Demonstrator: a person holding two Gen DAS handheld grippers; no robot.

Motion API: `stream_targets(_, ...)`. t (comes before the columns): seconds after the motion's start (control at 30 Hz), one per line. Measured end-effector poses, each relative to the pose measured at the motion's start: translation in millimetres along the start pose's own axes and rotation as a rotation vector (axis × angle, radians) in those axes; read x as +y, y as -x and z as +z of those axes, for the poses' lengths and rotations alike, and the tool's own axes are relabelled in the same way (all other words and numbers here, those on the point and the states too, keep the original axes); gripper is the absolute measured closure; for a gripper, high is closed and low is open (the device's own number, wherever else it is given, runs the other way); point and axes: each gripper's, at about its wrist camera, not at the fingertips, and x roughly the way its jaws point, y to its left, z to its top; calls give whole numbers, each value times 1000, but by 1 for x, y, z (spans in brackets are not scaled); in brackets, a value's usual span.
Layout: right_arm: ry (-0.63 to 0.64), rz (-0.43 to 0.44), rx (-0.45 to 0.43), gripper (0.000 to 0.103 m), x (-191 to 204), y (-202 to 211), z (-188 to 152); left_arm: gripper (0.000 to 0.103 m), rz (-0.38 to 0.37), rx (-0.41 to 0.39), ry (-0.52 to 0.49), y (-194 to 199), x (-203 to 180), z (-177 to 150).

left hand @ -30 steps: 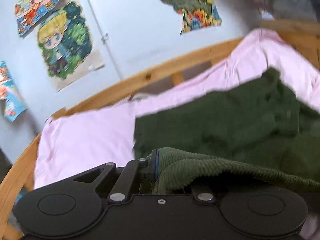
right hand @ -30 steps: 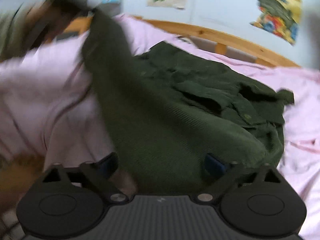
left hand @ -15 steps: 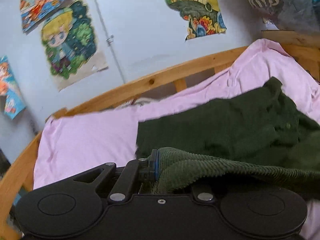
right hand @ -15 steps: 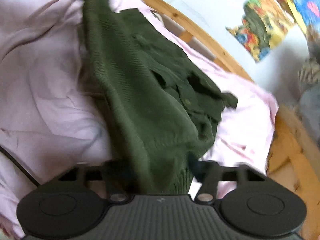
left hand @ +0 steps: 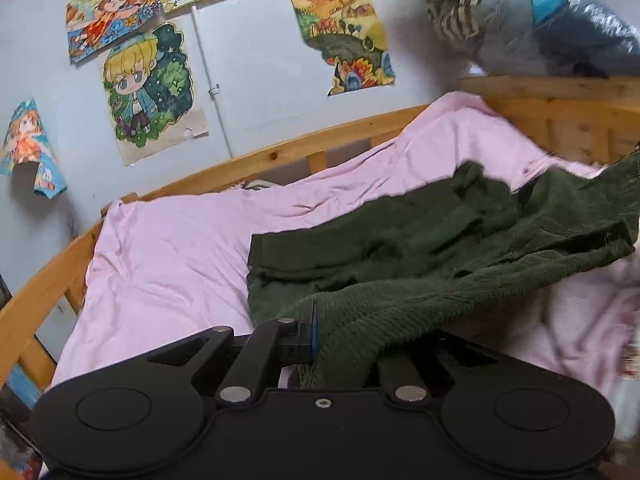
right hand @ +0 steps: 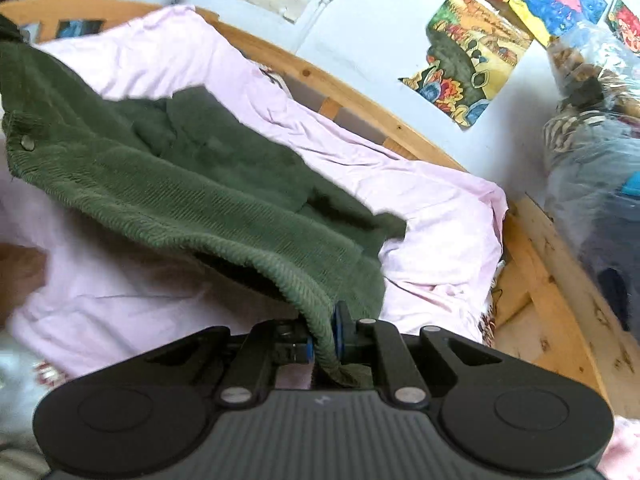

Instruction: Fold large clothes

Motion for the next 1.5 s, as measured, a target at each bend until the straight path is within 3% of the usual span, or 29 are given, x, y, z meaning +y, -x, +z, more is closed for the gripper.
stream_targets(0.2,5,36,-10,92,5,50,7,98,-67,16,60,40,19,14)
stream_targets(0.33,-37,58,-34,91,-7,52,25,98,-88,43,102,32,34,33)
stream_targets(0.53,-95,104,-56,90,-36,3,50,97,-97,164,167,-34,57,66)
stream_targets(0.8,-130,95,-43,90,-62,-119,82,95,-89,346,229,-174,94,102)
stream_targets(1.0,-241,114,-37,51,-82,-195,80,93,-74,419,269,-263,96,95)
stream_targets(1.07,-368,175,-48,18,-93,-207,68,91,-78,450,320,-280,96,83)
stream_targets(1.13,-524,216,-85,1,-103,-210,51,79,-89,452,371,-283,100,71)
stream_targets(1.2,-623,233,-141,0,-107,-205,34,31,-102,394,419,-271,110,63)
stream_targets(1.27,-692,227,-198,0,-106,-197,16,14,-93,289,454,-248,121,57)
stream_targets(1.33,-729,205,-255,0,-106,-189,0,7,-75,211,488,-223,131,49)
stream_targets(1.5,-787,185,-328,0,-103,-166,-26,7,-64,229,523,-182,130,15)
